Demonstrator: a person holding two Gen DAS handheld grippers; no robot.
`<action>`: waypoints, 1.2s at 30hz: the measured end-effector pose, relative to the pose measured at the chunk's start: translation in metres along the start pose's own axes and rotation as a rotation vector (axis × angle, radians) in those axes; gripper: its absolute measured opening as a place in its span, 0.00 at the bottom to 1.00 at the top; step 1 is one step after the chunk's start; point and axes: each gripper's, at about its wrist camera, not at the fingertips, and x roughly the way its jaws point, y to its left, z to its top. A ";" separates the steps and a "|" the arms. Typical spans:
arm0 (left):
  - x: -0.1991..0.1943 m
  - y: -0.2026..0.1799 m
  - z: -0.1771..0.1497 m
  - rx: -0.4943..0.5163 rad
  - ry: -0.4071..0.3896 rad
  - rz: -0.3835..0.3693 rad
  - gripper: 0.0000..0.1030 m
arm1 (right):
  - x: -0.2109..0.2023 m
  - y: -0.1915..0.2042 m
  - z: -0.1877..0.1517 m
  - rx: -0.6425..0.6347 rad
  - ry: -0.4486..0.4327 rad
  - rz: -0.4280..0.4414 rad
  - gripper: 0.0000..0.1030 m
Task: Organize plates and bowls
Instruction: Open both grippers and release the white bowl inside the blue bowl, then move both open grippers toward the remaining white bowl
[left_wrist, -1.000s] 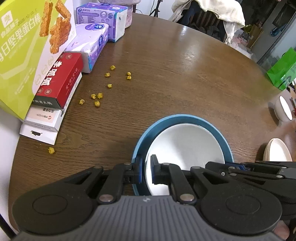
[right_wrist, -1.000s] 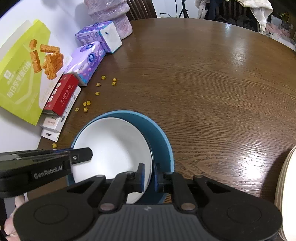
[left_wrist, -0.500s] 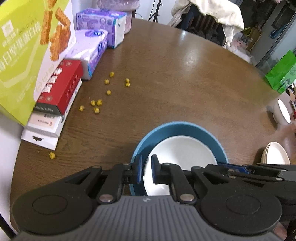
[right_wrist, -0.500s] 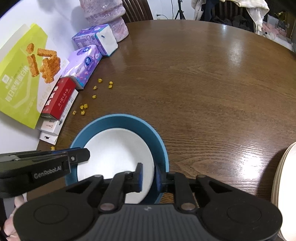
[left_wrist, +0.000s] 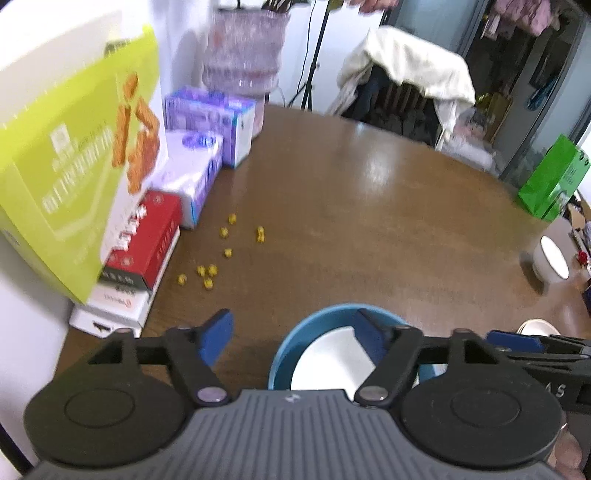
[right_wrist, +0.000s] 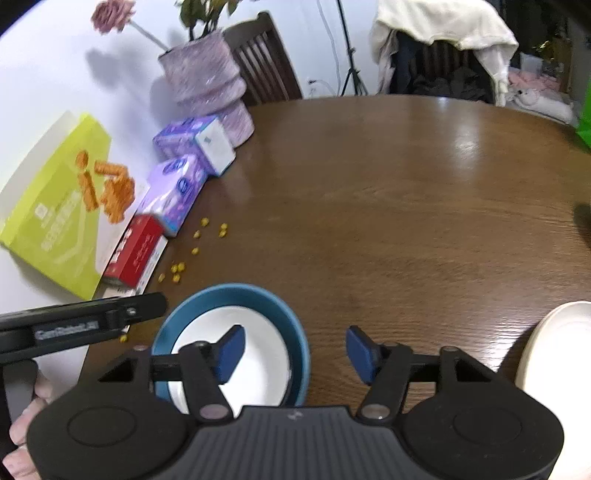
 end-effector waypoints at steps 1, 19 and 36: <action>-0.003 -0.001 0.000 0.003 -0.015 0.000 0.84 | -0.004 -0.003 0.000 0.001 -0.021 -0.011 0.69; -0.047 -0.029 -0.019 0.070 -0.187 -0.055 1.00 | -0.076 -0.049 -0.037 0.036 -0.277 -0.155 0.93; -0.051 -0.069 -0.030 0.107 -0.215 -0.145 1.00 | -0.113 -0.059 -0.055 0.044 -0.378 -0.181 0.99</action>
